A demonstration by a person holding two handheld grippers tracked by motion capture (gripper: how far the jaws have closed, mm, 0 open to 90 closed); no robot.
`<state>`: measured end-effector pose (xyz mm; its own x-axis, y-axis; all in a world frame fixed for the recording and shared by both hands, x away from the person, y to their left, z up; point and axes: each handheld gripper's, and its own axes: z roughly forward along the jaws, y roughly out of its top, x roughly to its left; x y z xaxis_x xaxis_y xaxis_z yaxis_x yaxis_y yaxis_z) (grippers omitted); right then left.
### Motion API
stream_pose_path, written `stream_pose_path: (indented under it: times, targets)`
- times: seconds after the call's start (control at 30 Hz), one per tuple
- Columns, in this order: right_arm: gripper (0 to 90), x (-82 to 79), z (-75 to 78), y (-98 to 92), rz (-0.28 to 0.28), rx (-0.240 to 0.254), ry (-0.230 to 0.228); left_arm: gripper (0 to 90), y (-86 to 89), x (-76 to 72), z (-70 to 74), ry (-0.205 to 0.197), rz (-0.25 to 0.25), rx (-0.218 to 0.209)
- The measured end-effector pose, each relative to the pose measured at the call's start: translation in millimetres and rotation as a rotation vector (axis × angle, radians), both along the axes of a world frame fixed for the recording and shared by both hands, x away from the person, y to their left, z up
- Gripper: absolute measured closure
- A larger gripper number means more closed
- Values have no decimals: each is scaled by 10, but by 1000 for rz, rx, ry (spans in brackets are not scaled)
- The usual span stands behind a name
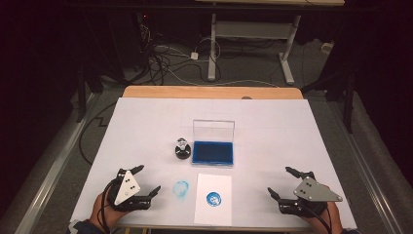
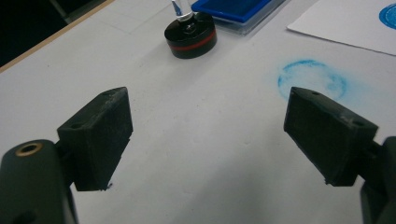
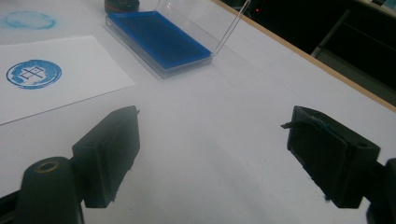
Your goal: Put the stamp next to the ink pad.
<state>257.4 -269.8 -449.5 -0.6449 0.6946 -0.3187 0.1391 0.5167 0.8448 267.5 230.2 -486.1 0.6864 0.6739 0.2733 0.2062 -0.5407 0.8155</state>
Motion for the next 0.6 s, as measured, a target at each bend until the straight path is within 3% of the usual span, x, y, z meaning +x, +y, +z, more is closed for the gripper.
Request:
stream_pose_path:
  times: [0.27,0.6]
  targets:
    - [174,-12,26,24,0,-13,-13,148,1,-10,-9,0,-16,9]
    - [178,16,27,13,2,-5,-8,148,3,4,-12,8,2,16]
